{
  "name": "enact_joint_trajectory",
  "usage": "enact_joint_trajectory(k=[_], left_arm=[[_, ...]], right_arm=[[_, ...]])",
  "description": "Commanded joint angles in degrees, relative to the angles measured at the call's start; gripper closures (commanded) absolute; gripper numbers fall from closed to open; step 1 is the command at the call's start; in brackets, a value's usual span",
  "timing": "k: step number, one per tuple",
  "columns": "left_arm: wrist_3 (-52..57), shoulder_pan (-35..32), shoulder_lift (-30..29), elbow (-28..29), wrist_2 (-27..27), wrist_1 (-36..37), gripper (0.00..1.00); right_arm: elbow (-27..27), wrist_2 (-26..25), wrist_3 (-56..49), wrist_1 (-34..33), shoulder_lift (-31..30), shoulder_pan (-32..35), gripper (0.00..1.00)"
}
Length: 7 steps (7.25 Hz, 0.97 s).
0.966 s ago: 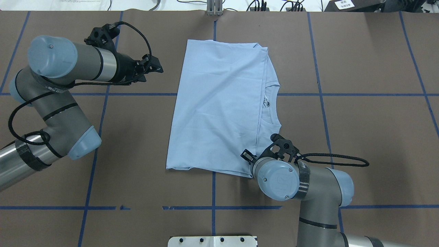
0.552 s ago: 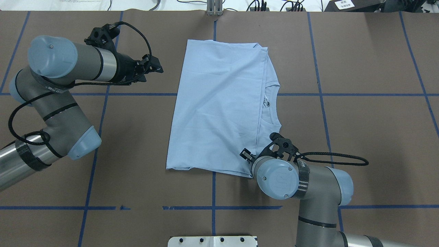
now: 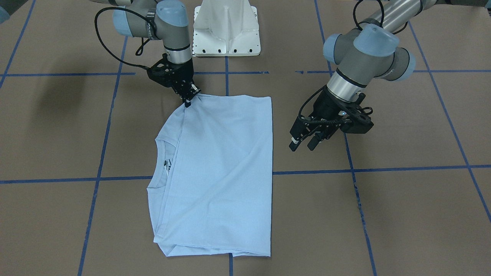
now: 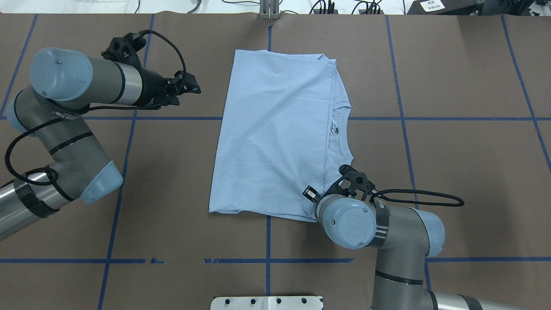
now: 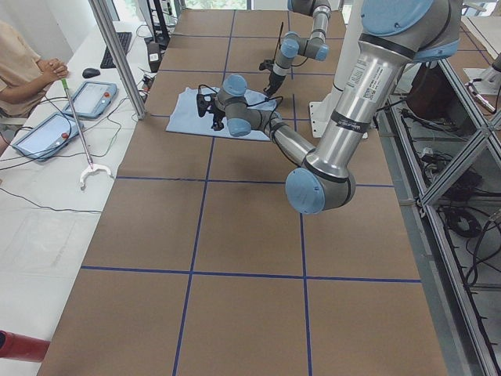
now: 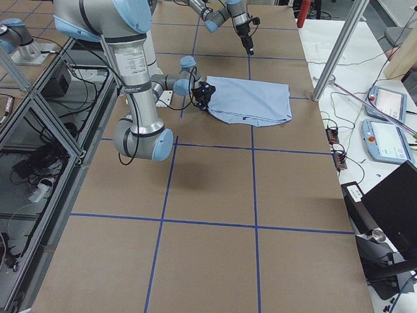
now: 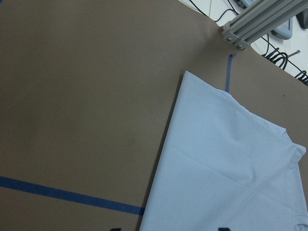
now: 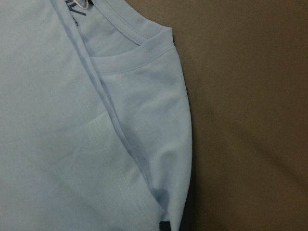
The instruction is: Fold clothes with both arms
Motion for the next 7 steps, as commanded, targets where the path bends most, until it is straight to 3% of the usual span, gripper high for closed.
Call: enact_joint_trajectory(k=[1, 3, 5, 7], left_arm=[[-5.61, 2.17, 0.56, -1.88, 0.1, 0.42, 0.27], [-10.73, 13.98, 3.1, -10.81, 8.83, 10.12, 0.26], [-16.61, 22.54, 4.94, -11.38, 14.76, 12.55, 0.26], [-19.62, 26.87, 5.22, -10.68, 16.18, 12.73, 0.26]], right_arm=[[4.12, 0.64, -0.15, -0.17, -1.21, 0.4, 1.0], [6.25, 0.65, -0.15, -0.09, -3.23, 0.31, 1.0], [6.08, 0.65, -0.15, -0.09, -3.85, 0.14, 1.0], [5.99, 0.73, -0.24, -0.09, -3.86, 0.14, 1.0]])
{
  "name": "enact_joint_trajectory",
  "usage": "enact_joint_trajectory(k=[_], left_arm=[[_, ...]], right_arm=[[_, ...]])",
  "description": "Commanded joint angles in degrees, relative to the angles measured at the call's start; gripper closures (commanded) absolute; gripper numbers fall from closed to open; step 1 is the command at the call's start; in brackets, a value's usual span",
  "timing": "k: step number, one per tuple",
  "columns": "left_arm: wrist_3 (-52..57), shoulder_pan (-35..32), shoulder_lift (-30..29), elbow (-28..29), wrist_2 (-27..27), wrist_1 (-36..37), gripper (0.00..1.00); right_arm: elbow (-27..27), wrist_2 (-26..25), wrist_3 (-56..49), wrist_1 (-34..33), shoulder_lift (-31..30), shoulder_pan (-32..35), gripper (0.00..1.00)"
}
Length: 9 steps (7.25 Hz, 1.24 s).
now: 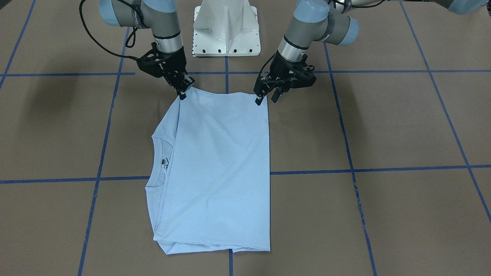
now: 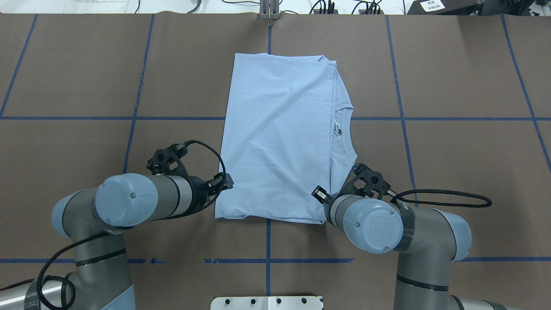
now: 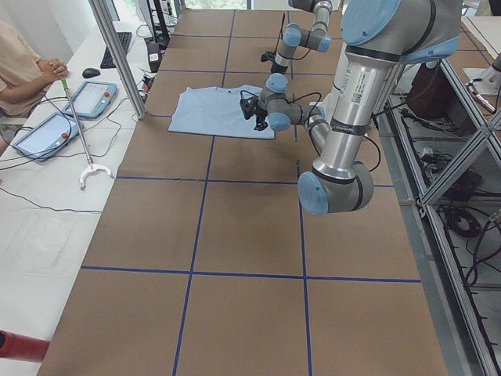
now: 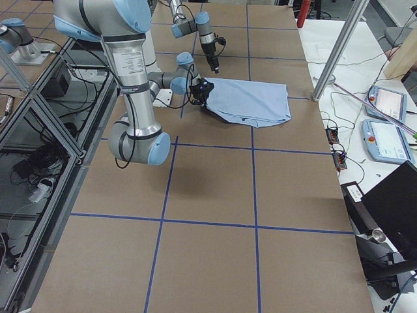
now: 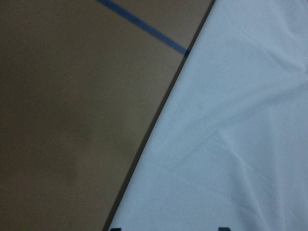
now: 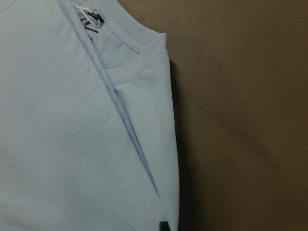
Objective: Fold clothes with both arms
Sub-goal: 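Lower both grippers to the shirt edge nearest the robot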
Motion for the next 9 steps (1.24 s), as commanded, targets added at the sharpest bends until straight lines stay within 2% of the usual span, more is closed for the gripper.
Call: enact_joint_trajectory(k=[1, 6, 8, 9], left_arm=[[-1.86, 3.11, 0.32, 0.63, 1.0, 0.23, 0.27], [-1.86, 4.52, 0.06, 1.6, 0.91, 1.55, 0.38], [-2.38, 4.61, 0.14, 2.04, 1.0, 1.55, 0.73], [-2.39, 4.61, 0.06, 2.04, 1.0, 1.64, 1.0]], right_arm=[[-0.02, 0.03, -0.03, 0.0, -0.03, -0.03, 1.0], [-0.02, 0.03, -0.03, 0.0, -0.03, -0.11, 1.0], [-0.11, 0.03, -0.03, 0.0, -0.03, -0.11, 1.0], [-0.11, 0.03, -0.03, 0.0, -0.03, -0.03, 1.0]])
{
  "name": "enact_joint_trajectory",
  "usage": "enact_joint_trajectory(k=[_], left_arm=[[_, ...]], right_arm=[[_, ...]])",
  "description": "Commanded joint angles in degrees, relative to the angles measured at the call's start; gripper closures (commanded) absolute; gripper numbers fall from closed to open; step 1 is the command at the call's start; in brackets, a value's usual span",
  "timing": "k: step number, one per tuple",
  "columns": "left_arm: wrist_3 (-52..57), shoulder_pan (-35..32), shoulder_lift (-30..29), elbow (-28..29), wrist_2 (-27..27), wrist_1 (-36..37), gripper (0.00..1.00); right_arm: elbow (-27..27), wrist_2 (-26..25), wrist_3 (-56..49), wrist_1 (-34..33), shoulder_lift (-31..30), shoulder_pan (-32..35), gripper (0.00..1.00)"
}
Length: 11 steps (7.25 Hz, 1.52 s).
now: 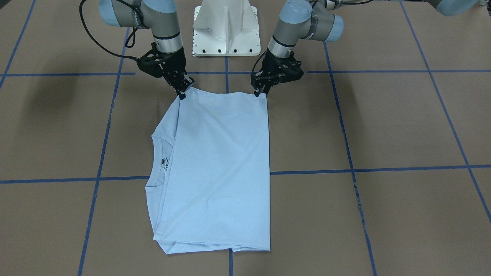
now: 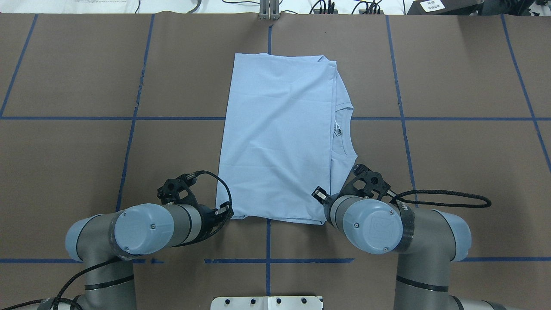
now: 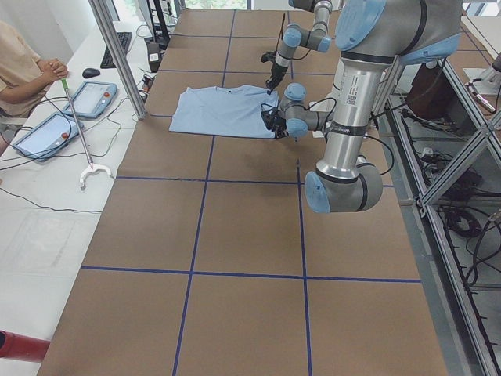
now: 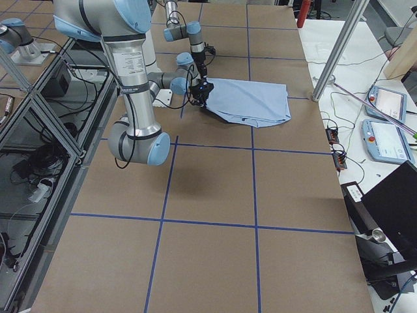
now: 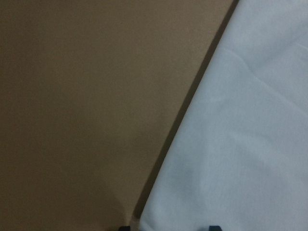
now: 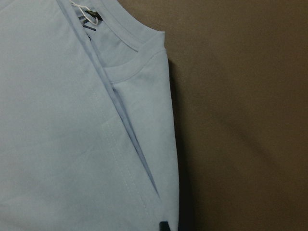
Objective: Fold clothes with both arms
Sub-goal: 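Lower both grippers to the shirt edge nearest the robot, then grasp the near edge of the shirt with both grippers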
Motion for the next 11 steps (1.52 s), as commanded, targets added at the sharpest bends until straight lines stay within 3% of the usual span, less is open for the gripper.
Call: enact_joint_trajectory(k=[1, 2, 6, 9, 11], left_arm=[[-0.18, -0.14, -0.05, 0.14, -0.07, 0.25, 1.0], [-0.18, -0.49, -0.05, -0.38, -0.08, 0.25, 1.0], [-6.64, 1.24, 5.3, -15.29, 0.71, 1.13, 1.0], [-14.4, 11.69, 5.75, -21.56, 8.6, 5.96, 1.0], [-14.42, 12.34, 5.75, -27.07, 10.3, 7.88, 1.0]], right_arm=[[-0.01, 0.0, 0.0, 0.0, 0.0, 0.07, 1.0], [-0.1, 0.0, 0.0, 0.0, 0.0, -0.02, 1.0], [3.84, -0.26, 0.17, 0.09, 0.09, -3.25, 1.0], [13.75, -0.7, 0.18, 0.09, -5.95, -10.55, 1.0], [17.72, -0.88, 0.0, 0.0, -7.73, -11.19, 1.0]])
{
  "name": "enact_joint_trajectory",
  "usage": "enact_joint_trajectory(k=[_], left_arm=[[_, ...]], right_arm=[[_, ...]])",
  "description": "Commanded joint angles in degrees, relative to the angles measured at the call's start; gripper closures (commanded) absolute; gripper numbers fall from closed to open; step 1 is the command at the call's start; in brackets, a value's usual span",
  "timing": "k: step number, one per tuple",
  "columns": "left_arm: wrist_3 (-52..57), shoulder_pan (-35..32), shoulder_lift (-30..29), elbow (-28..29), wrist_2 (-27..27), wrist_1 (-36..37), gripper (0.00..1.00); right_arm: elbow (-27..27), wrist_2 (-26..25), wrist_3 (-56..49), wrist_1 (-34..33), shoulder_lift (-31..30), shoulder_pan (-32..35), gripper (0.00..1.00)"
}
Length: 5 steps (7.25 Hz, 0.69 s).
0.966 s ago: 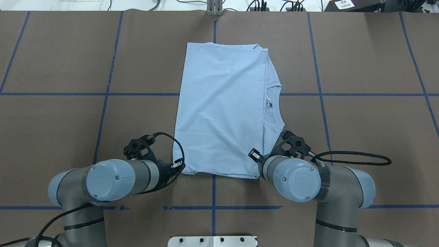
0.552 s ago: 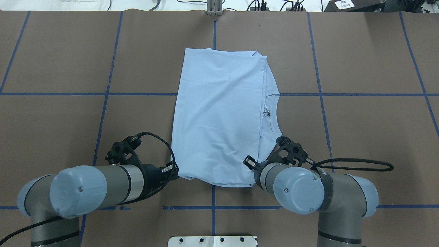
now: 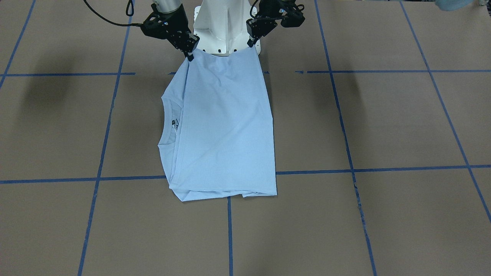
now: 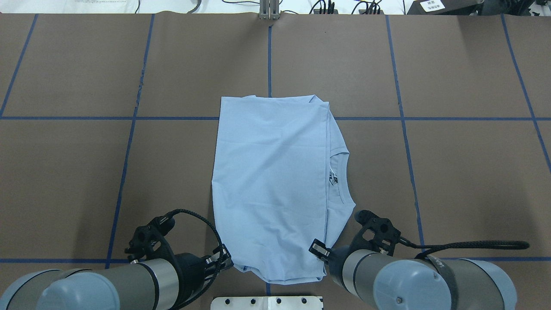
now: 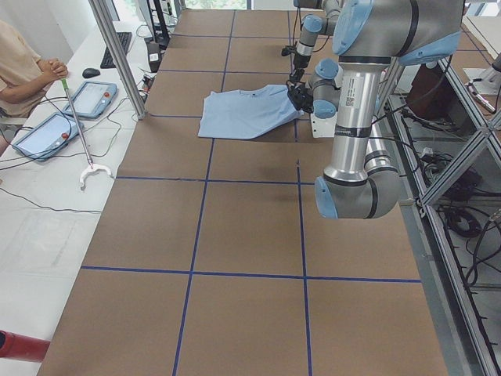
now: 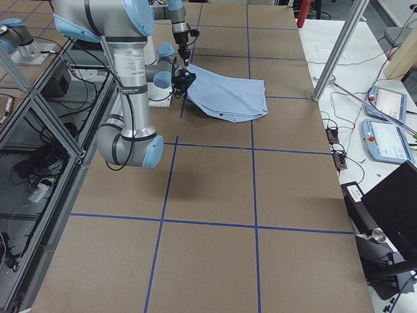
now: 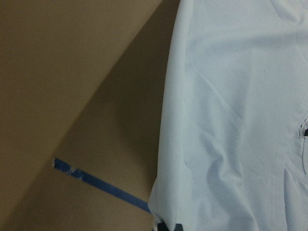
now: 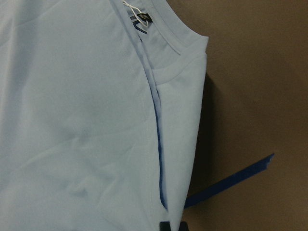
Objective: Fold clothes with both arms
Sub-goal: 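Grasp the near edge of the shirt with both grippers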
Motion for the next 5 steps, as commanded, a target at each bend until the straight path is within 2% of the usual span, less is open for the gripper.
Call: enact_joint_trajectory(k=[1, 3, 4, 5], left_arm=[[1.83, -1.46, -0.55, -3.58, 0.92, 2.94, 1.0], [12.27, -8.65, -1.6, -2.97, 0.4, 3.04, 1.0], [15.1, -11.82, -2.22, -1.49, 0.13, 3.04, 1.0], [16.61, -14.03, -4.23, 2.01, -0.39, 3.04, 1.0]], right_arm=[[2.49, -0.08, -0.33, -0.07, -0.61, 2.74, 1.0], [0.49, 0.45, -5.05, -0.07, 1.14, 8.63, 1.0], [-3.53, 1.75, -7.43, -0.24, 4.81, 12.57, 1.0], [-8.71, 6.21, -8.85, -0.16, 8.59, 17.31, 1.0]])
